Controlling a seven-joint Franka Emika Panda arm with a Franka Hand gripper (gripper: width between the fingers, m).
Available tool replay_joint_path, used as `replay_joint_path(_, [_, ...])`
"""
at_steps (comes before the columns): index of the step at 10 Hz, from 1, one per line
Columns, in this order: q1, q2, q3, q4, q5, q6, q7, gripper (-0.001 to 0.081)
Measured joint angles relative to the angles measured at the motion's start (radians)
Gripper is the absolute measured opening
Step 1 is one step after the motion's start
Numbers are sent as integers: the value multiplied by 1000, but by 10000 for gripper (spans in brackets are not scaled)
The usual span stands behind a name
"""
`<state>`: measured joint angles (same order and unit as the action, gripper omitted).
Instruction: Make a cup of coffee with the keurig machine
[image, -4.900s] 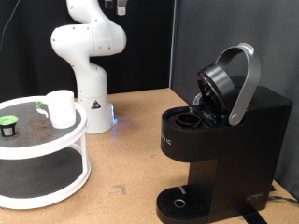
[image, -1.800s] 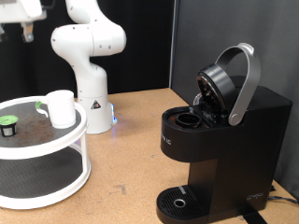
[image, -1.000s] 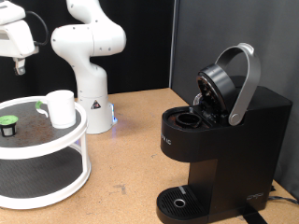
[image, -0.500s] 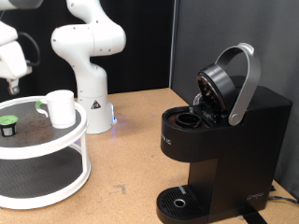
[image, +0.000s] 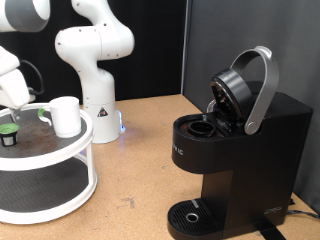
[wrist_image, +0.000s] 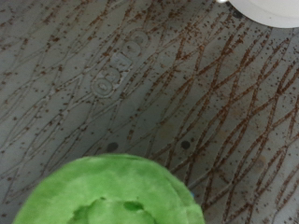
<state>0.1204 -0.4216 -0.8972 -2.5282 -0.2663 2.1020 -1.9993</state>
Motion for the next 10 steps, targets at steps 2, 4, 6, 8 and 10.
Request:
replay_joint_path(2, [12,29,-17,-5,9,30,-6,803])
replay_joint_path(4, [20,67,-26,-16,13,76,-6,803])
replay_joint_path(6, [33,106,-36,-20,28,107,-9,803])
replay_joint_path(8, [43,130,-45,-21,57,113,-38,803])
replay_joint_path(10, [45,134,-50,-21,80,113,-66,691])
